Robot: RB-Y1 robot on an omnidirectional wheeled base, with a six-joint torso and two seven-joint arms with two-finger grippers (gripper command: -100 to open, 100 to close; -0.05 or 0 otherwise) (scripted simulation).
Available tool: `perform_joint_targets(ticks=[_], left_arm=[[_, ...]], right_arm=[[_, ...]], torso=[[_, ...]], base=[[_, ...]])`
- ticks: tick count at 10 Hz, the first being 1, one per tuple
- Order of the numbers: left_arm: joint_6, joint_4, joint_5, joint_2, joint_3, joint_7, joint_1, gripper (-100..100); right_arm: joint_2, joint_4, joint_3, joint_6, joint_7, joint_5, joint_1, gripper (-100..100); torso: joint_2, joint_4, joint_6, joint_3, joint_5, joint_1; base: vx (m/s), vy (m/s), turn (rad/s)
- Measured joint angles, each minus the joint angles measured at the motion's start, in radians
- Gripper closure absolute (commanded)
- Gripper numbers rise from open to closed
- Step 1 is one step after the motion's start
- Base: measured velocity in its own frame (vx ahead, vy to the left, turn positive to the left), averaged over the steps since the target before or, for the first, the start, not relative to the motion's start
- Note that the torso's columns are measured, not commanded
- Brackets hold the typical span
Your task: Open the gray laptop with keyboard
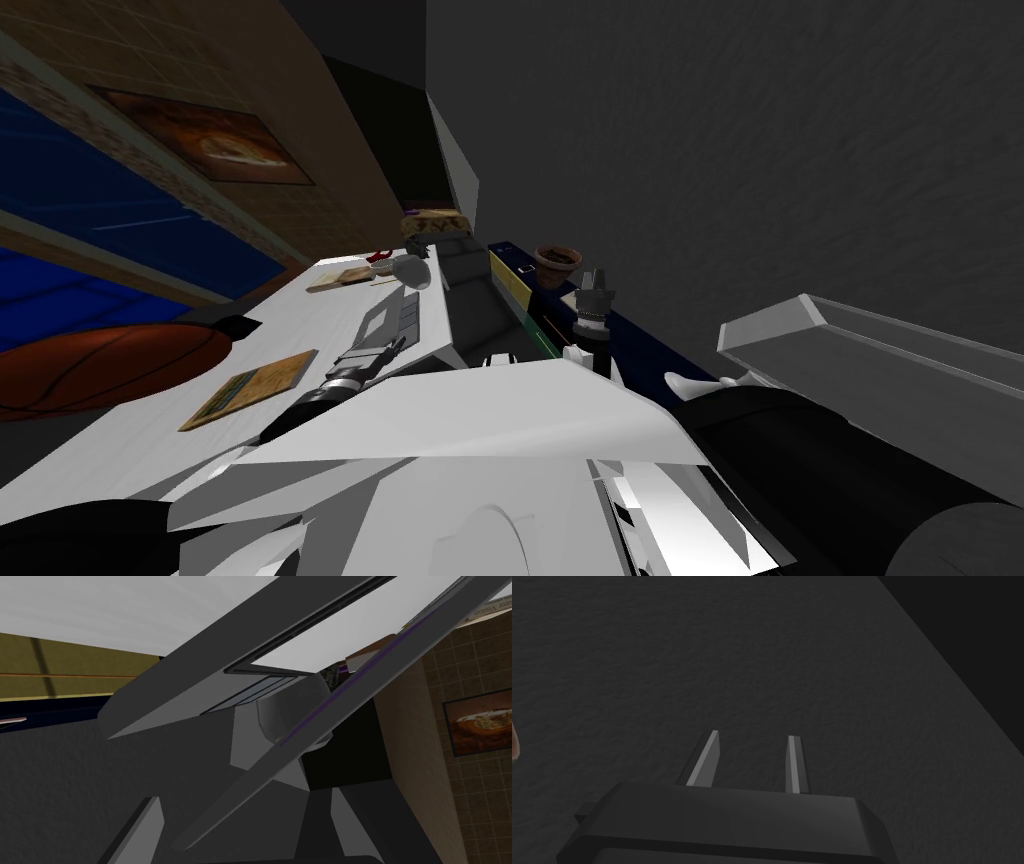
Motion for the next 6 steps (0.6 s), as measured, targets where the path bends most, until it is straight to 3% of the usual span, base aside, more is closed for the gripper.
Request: perform_joint_targets(ticks=[6], left_arm=[[0.047, -0.151, -0.001, 0.03, 0.015, -0.002, 0.107, -100]], right_arm=[[0.0, 0.0, 0.0, 0.0, 0.0, 0.0, 0.0, 0]], torso=[[-0.001, -0.001, 0.0, -0.001, 0.001, 0.001]], base=[[0.021, -0.001, 0.037]])
